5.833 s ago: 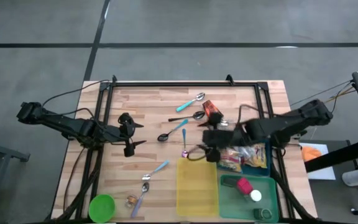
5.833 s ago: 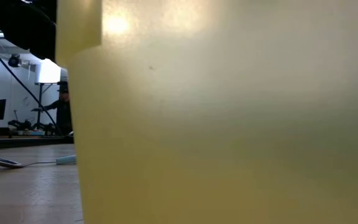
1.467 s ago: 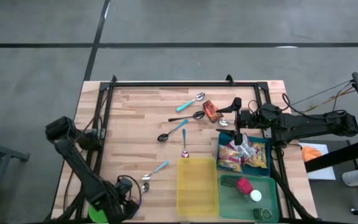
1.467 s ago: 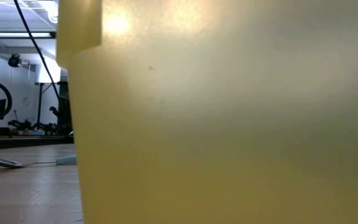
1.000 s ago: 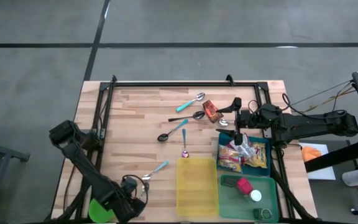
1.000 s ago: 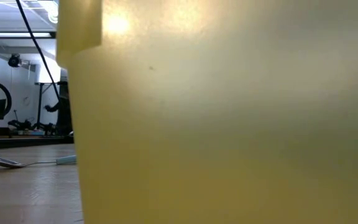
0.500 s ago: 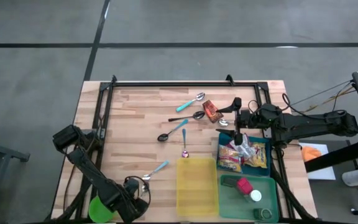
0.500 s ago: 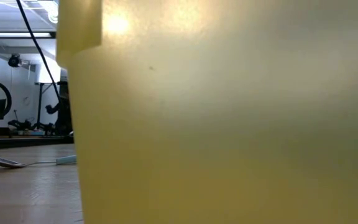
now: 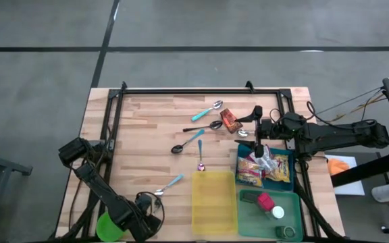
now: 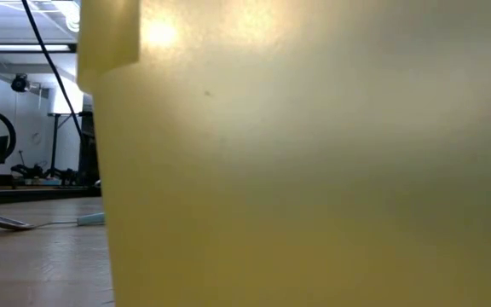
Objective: Pick & Place Food Item
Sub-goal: Put the brown seasoning bottle into the green bin
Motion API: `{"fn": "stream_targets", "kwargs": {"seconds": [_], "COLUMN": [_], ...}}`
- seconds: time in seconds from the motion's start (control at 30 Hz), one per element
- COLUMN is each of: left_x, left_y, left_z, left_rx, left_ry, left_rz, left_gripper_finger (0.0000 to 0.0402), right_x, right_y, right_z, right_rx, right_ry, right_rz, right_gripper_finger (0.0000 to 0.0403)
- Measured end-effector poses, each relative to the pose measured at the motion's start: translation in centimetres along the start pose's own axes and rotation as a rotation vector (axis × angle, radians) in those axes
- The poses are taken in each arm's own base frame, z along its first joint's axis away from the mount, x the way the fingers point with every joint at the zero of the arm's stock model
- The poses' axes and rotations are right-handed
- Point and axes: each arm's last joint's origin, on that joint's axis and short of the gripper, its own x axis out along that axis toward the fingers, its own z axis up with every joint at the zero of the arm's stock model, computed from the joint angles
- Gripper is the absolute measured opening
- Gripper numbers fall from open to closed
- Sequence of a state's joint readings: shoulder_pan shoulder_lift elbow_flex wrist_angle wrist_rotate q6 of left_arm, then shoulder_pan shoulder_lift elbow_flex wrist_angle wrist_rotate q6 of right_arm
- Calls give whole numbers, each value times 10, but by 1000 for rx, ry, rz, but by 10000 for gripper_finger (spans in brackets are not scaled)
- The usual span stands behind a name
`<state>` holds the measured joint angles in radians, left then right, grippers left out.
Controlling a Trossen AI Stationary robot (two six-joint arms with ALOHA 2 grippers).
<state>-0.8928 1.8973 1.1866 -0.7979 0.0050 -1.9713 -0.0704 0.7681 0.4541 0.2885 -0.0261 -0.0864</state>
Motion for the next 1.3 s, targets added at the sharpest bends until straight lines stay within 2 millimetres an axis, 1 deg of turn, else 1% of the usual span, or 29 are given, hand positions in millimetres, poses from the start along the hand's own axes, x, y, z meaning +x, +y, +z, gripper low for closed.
{"fn": "stream_targets", "kwargs": {"seconds": [0.2,0.27,0.47,0.63,0.7,0.83,1.3], "left_x": [1,1,1,0,-1,-1,-1], "left_y": [1,1,1,1,1,1,2], "left_z": [1,1,1,0,1,1,1], "left_rx": [-1,-1,0,10,10,6,7], "left_ry": [-2,-3,-1,-3,-3,-4,-6], "left_rz": [8,10,9,-5,-6,-3,-6], "left_gripper_finger": [190,173,174,196,194,175,178], "right_x": [0,0,0,0,0,0,0], "right_y": [0,0,0,0,0,0,0], "right_z": [0,0,0,0,0,0,0], "right_rx": [0,0,0,0,0,0,0], "right_ry": [0,0,0,0,0,0,0], "right_rz": [0,0,0,0,0,0,0], "right_gripper_finger": [370,370,370,370,370,370,370]}}
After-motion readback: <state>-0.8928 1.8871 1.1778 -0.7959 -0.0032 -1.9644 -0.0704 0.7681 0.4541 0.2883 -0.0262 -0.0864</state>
